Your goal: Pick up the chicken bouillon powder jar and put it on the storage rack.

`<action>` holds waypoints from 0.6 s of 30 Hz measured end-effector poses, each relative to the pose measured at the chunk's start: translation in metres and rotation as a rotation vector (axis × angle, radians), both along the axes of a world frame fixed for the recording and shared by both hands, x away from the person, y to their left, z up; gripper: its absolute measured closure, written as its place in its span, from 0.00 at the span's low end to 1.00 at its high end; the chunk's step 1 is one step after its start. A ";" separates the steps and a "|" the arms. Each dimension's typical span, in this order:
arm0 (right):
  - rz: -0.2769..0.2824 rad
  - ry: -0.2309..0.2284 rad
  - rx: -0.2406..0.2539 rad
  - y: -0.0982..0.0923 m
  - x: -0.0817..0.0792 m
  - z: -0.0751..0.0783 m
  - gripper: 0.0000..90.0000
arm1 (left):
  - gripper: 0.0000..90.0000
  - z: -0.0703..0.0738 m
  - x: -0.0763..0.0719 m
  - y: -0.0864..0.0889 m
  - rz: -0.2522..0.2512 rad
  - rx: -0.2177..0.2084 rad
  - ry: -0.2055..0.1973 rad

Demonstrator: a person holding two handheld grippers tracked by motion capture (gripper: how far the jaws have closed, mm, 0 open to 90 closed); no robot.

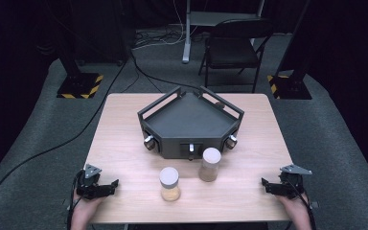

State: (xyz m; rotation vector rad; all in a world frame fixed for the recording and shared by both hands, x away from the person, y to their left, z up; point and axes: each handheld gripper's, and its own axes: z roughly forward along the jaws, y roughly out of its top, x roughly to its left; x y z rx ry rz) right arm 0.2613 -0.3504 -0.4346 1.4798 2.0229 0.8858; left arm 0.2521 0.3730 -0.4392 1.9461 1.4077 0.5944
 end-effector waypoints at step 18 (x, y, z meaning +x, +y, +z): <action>-0.008 0.016 -0.005 0.002 0.002 0.003 0.03 | 0.04 -0.001 -0.001 0.000 -0.003 0.002 -0.001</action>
